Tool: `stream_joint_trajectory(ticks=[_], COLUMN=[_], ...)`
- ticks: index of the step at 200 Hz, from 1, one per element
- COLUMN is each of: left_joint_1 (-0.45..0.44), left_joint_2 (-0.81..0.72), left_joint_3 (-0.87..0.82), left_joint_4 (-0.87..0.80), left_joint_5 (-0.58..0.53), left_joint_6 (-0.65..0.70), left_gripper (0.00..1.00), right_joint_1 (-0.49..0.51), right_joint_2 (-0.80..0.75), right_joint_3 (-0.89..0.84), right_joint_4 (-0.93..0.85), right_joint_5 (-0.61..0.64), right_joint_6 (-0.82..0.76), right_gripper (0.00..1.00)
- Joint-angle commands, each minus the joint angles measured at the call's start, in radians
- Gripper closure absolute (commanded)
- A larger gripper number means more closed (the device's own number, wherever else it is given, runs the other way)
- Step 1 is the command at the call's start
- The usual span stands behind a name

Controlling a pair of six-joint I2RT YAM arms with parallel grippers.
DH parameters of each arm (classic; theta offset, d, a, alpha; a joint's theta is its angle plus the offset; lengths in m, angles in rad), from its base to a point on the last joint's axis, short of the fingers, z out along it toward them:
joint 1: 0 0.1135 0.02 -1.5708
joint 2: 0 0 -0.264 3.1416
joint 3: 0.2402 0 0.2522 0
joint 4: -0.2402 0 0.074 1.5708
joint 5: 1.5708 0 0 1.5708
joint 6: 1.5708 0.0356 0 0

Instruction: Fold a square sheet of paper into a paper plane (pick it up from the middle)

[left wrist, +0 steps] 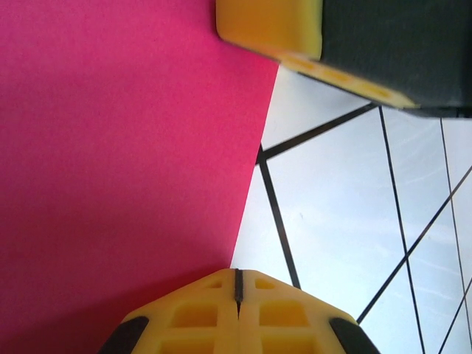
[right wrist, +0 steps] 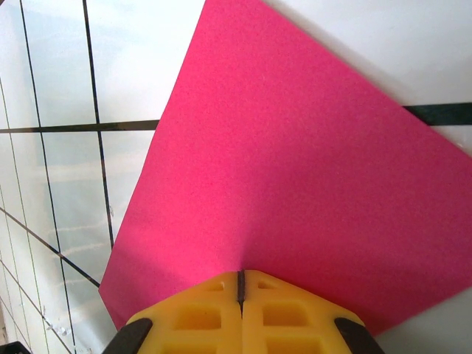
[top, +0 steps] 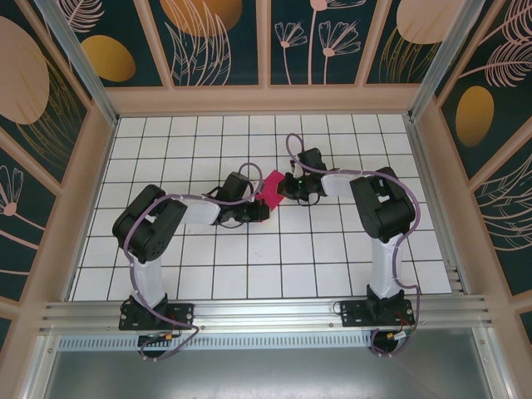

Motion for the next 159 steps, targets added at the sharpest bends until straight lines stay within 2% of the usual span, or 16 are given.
stream_joint_trajectory(ticks=[1,71,107,159], left_joint_1=[-0.005,-0.007,-0.004,0.009], left_joint_2=[-0.017,-0.044,-0.063,-0.162], left_joint_3=[-0.048,-0.126,-0.135,-0.123], left_joint_4=[-0.102,-0.149,-0.197,-0.171], left_joint_5=[0.025,0.021,-0.021,-0.034], left_joint_6=[0.038,0.073,0.117,0.088], left_gripper=[1.0,1.0,1.0,1.0], right_joint_1=[0.001,-0.004,-0.005,-0.015], right_joint_2=[0.074,0.076,0.077,0.063], right_joint_3=[-0.023,-0.023,-0.026,0.002], right_joint_4=[-0.085,-0.09,-0.09,-0.111], right_joint_5=[0.056,0.061,0.061,0.065], right_joint_6=[-0.023,-0.023,-0.025,-0.057], right_gripper=[1.0,1.0,1.0,1.0])
